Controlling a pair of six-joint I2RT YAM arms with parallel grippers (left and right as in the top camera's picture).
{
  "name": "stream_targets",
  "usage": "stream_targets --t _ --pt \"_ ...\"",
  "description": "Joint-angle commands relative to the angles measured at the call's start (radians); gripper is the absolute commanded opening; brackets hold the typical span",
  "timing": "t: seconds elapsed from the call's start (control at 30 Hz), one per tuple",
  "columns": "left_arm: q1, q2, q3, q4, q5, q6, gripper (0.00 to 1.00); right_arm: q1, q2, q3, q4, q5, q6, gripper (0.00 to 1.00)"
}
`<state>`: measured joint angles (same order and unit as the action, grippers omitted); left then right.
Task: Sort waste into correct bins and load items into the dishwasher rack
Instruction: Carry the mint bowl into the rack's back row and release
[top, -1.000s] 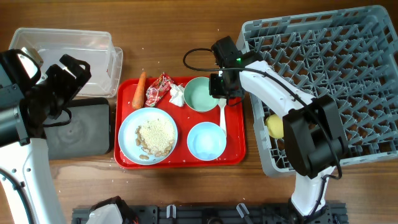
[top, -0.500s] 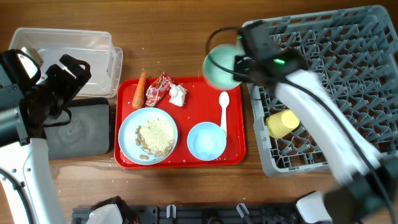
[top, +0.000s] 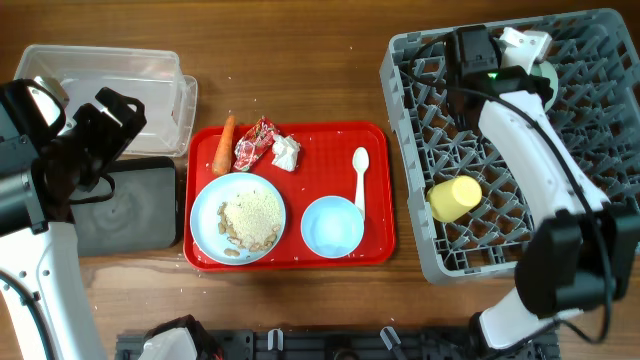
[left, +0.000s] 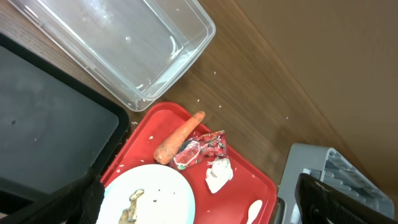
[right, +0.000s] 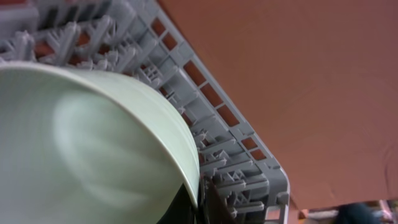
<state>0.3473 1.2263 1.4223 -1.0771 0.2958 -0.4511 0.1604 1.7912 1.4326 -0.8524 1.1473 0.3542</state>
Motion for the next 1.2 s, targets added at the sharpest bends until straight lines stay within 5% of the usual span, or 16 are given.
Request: stream_targets --t 0.0,1.17 --pt "0.005 -0.002 0.005 0.002 -0.01 -0.002 1.0 -0.007 0.106 -0.001 0.093 0.031 -0.136 0.04" --pt "0.005 -0.002 0.005 0.002 -0.01 -0.002 1.0 -0.086 0.149 -0.001 0.182 -0.018 -0.277 0.04"
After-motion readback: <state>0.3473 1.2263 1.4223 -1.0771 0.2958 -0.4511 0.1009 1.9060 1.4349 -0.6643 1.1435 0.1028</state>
